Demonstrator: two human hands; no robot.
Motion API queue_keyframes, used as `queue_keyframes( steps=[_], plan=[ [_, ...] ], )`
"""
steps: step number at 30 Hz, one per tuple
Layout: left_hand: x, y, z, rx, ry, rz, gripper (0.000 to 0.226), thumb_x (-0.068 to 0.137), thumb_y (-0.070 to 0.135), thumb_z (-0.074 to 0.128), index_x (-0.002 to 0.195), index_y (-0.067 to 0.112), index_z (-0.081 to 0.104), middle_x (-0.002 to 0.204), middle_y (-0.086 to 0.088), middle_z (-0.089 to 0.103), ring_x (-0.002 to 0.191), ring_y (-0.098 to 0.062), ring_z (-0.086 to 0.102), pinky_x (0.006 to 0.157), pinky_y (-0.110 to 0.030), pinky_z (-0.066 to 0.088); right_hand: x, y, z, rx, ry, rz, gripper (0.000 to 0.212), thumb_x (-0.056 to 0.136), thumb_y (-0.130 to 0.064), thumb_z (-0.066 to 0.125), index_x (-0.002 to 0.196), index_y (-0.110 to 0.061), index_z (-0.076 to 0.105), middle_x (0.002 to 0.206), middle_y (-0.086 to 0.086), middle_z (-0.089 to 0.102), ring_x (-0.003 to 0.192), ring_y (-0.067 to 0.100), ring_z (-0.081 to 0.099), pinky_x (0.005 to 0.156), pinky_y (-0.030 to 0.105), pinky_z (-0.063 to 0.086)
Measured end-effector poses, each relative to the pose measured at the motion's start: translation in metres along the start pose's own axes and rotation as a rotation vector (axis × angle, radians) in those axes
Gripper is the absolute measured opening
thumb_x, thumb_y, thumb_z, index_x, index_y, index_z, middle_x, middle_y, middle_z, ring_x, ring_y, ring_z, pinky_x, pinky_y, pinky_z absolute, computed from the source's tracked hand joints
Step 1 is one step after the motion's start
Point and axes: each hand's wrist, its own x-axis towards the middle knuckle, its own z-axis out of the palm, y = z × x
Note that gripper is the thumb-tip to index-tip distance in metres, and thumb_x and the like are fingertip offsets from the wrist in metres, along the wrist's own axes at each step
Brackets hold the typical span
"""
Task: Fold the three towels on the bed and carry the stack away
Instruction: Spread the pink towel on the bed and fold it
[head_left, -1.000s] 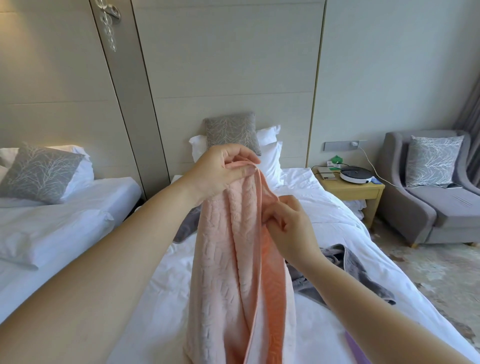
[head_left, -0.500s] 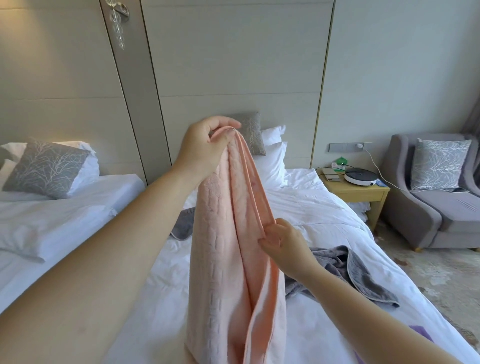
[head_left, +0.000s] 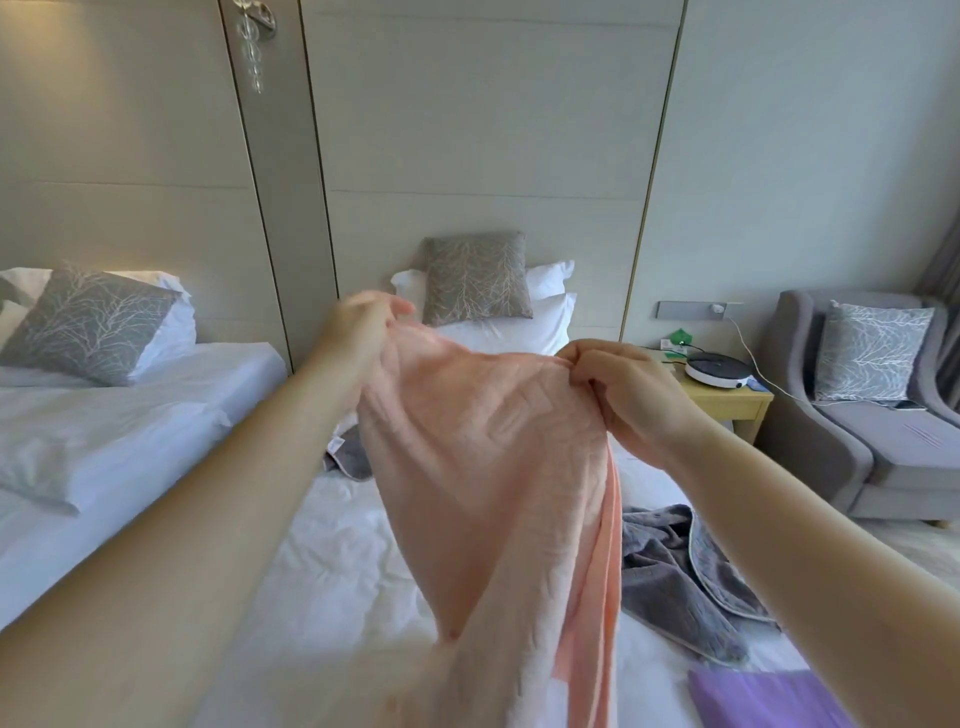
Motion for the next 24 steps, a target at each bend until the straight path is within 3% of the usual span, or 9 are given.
queue_keyframes(
  steps=[2,4,7,9,11,13,17,20,24],
  plan=[
    [-0.02,-0.007,0.014,0.042,-0.263,0.064,0.017,0.093,0.02,0.052,0.088,0.02,0.069,0.099,-0.005,0.067,0.073,-0.007,0.057,0.067,-0.017,0.043,0.003,0.005,0.006,-0.028,-0.063,0.017,0.038,0.078,0.008,0.036,0.06,-0.012,0.063,0.061,0.006,0.056,0.052,0.014,0.051,0.045,0.019,0.043],
    [-0.036,-0.014,0.026,0.073,-0.586,0.063,0.038,0.085,0.055,0.06,0.106,0.023,0.067,0.11,0.0,0.07,0.081,-0.005,0.064,0.074,-0.02,0.047,0.005,0.01,0.009,-0.045,-0.124,0.026,0.04,0.081,0.008,0.037,0.064,-0.014,0.067,0.067,0.007,0.06,0.059,0.014,0.056,0.053,0.02,0.047],
    [-0.041,-0.018,0.035,0.169,-0.827,0.113,0.041,0.075,0.061,0.068,0.1,0.029,0.071,0.099,0.012,0.072,0.093,0.003,0.064,0.084,-0.017,0.045,0.004,0.014,0.004,-0.123,-0.186,0.002,0.035,0.086,0.004,0.04,0.076,-0.014,0.069,0.078,0.007,0.064,0.072,0.014,0.058,0.065,0.021,0.048],
    [-0.039,-0.014,0.036,0.208,-0.793,0.146,0.03,0.075,0.055,0.071,0.087,0.028,0.073,0.082,0.013,0.07,0.079,0.001,0.063,0.074,-0.016,0.046,0.0,0.018,0.0,-0.176,-0.178,-0.035,0.027,0.088,0.0,0.044,0.086,-0.012,0.069,0.085,0.006,0.067,0.08,0.014,0.06,0.074,0.024,0.05],
    [-0.034,-0.012,0.039,0.237,-0.704,0.195,0.028,0.074,0.047,0.076,0.089,0.024,0.074,0.088,0.003,0.072,0.083,-0.01,0.065,0.08,-0.025,0.049,-0.005,0.025,0.0,-0.25,-0.115,-0.112,0.02,0.091,-0.005,0.051,0.093,-0.014,0.068,0.092,0.003,0.069,0.086,0.01,0.062,0.081,0.024,0.049],
    [-0.03,-0.008,0.041,0.239,-0.608,0.253,0.023,0.073,0.039,0.079,0.086,0.022,0.073,0.082,-0.001,0.07,0.076,-0.01,0.06,0.077,-0.027,0.046,-0.009,0.034,0.002,-0.319,0.008,-0.179,0.018,0.089,-0.005,0.059,0.09,-0.02,0.068,0.09,0.001,0.069,0.081,0.005,0.061,0.075,0.019,0.049],
    [-0.025,0.001,0.04,0.177,-0.475,0.343,0.009,0.077,0.024,0.077,0.078,0.024,0.068,0.06,0.021,0.057,0.06,0.006,0.048,0.066,-0.013,0.037,-0.017,0.054,-0.002,-0.441,0.059,-0.152,0.014,0.082,-0.002,0.067,0.089,-0.013,0.067,0.096,0.012,0.068,0.086,0.014,0.064,0.081,0.029,0.053],
    [-0.024,0.01,0.035,0.089,-0.401,0.397,0.014,0.077,0.017,0.077,0.078,0.028,0.068,0.069,0.021,0.064,0.07,0.006,0.055,0.073,-0.013,0.042,-0.019,0.066,-0.004,-0.62,0.067,-0.154,0.013,0.083,-0.008,0.066,0.095,-0.002,0.065,0.099,0.015,0.063,0.095,0.026,0.06,0.09,0.04,0.048],
    [-0.018,0.021,0.022,0.0,-0.231,0.405,0.017,0.079,0.012,0.073,0.077,0.028,0.069,0.074,0.014,0.065,0.07,0.002,0.058,0.07,-0.013,0.047,-0.021,0.077,-0.006,-0.78,0.037,-0.155,0.018,0.09,-0.011,0.056,0.087,0.005,0.064,0.095,0.015,0.06,0.09,0.026,0.057,0.084,0.043,0.045]
  ],
)
